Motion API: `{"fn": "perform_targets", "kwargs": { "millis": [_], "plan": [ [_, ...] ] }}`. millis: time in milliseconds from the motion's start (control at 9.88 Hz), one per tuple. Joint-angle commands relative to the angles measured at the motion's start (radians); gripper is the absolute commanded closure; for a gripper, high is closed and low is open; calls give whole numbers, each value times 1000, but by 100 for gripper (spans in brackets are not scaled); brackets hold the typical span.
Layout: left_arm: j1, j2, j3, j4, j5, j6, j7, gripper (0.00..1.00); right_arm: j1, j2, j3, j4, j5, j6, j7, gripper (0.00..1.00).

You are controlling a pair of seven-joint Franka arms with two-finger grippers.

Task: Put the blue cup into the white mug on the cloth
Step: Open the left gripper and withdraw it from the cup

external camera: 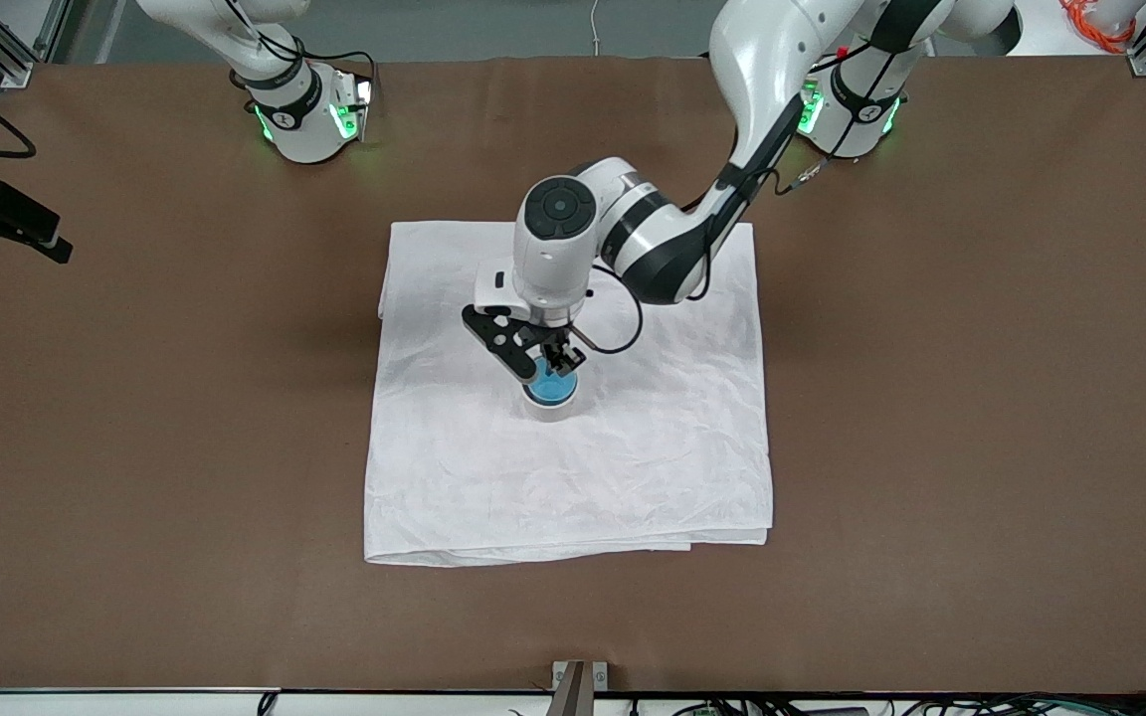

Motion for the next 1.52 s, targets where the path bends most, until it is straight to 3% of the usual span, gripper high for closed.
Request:
{"fn": "perform_targets", "kwargs": {
  "millis": [0,203,405,506,810,1114,1418],
  "plan": [
    [82,-133,-2,-21,7,-93,6,46,0,7,7,15,-15,-8,15,0],
    [210,-199,-5,-14,6,-281,-11,32,1,8,7,14,-15,-5,15,0],
    [332,-242,-1,-14,13,-322,-11,15,1,10,7,15,-13,-5,14,0],
    [376,-260,1,-14,15,-342,-13,1,3,10,7,15,-12,-3,15,0],
    [543,-302,-5,-14,3,-353,-34,1,3,10,7,14,-12,-6,11,0],
    [596,-362,65,-14,0,-524,-43,1,3,16,7,14,-13,-8,11,0],
    [699,-458,65,-44,-37,-529,-85,1,12,16,7,15,-13,-11,11,0]
  ]
}}
